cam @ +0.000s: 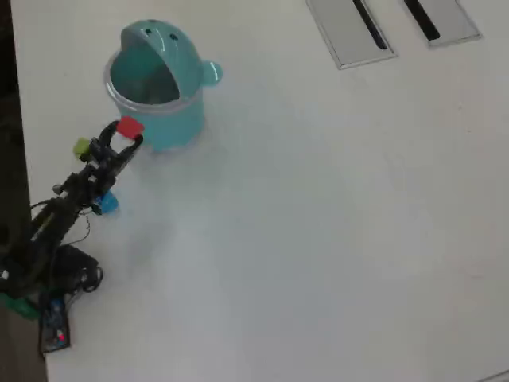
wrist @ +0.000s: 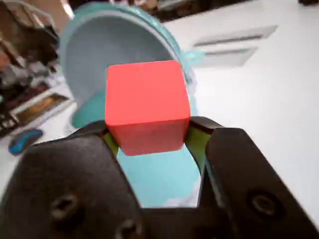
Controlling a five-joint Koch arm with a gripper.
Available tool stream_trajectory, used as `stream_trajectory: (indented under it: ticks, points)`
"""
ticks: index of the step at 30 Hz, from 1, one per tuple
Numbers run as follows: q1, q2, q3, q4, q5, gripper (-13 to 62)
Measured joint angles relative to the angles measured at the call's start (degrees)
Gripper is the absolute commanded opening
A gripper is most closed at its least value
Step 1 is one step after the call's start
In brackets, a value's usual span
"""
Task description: Grasp RGB lego blocks and put them in the bin one by one.
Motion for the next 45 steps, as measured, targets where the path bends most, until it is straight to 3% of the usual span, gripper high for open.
stream_trajectory:
  ticks: [6, 10, 14, 25, 34, 40, 45]
  points:
    - [-4.57, -2.81, -8.96, 1.49, -1.14, 12.5]
    - [-8.61, -10.55, -19.69, 3.52, -4.04, 12.5]
    - [-10.99, -14.85, -19.86, 4.13, -6.50, 12.5]
    - [-12.13, -42.80, -43.68, 4.13, -11.78, 12.5]
    - [-12.13, -53.00, -53.09, 4.13, -12.30, 13.0]
    - [-12.13, -53.53, -53.17, 3.69, -19.25, 25.6]
    - [-11.51, -53.17, -53.17, 3.78, -19.34, 28.1]
